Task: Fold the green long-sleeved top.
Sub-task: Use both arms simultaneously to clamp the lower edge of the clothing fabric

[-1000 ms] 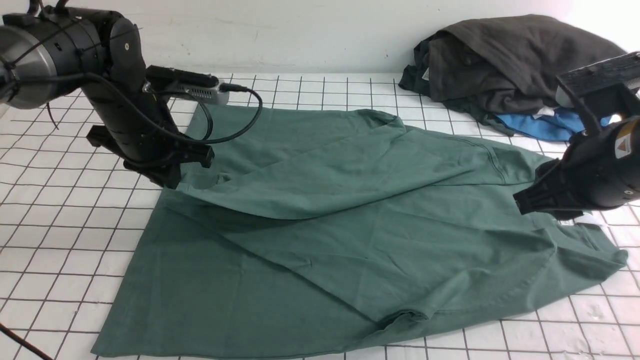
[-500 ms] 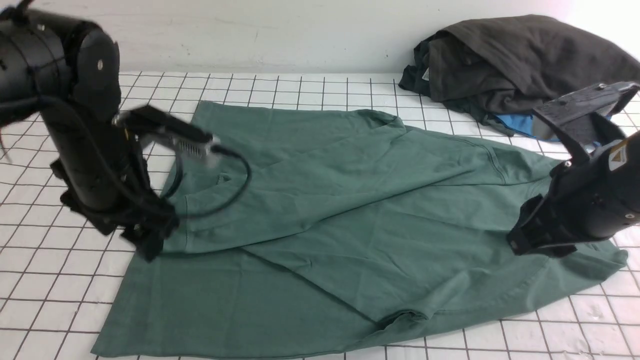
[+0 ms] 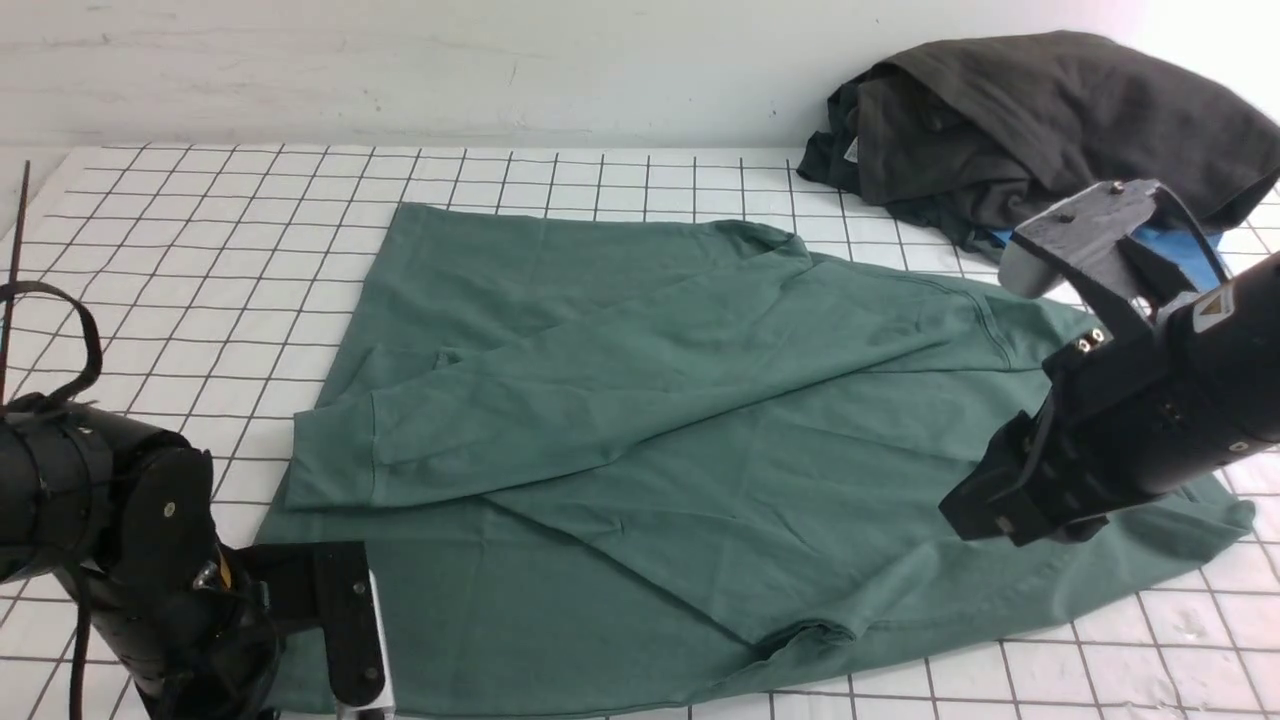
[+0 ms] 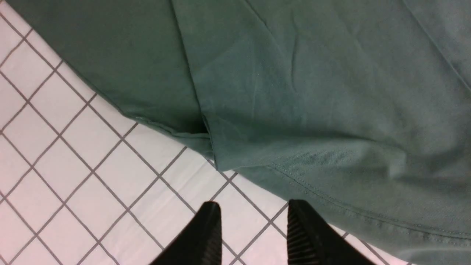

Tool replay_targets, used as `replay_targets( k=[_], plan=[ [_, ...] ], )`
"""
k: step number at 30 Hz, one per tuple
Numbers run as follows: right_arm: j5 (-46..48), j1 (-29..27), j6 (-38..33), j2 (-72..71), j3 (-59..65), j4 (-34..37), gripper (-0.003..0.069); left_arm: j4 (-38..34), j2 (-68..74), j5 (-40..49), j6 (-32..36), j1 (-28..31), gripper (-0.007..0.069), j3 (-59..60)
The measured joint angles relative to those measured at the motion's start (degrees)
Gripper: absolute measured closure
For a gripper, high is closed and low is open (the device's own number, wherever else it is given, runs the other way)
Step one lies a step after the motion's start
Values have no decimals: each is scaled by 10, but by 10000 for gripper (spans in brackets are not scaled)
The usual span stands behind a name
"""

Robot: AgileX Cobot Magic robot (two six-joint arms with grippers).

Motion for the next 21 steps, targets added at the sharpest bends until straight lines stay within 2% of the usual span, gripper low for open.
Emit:
replay_targets(
  k=[2,4,6,7,10,13,16,18,21],
  plan=[
    [0,0,-5,0,0,1,419,5,-4,-10,-13,-4,302,0],
    [0,0,-7,0,0,-2,432,29,-12,-67,-37,-10,441,0],
    [-1,0,-8,0,0,-7,443,39,-22,-89,-48,-12,515,-2],
    [-1,0,-14,0,0,-12,456,44,-40,-103,-65,-14,576,-3],
    [-2,0,-38,0,0,-18,489,48,-83,-113,-95,-14,624,-3],
    [-2,0,-58,0,0,-28,506,49,-104,-116,-113,-14,631,-3],
    [-5,0,-86,0,6,-68,504,49,-130,-116,-150,-14,631,-3],
    [-5,0,-90,0,18,-109,468,45,-137,-116,-185,-14,631,-3],
    [-11,0,-92,3,43,-158,368,38,-138,-116,-228,-14,631,-3]
  ],
)
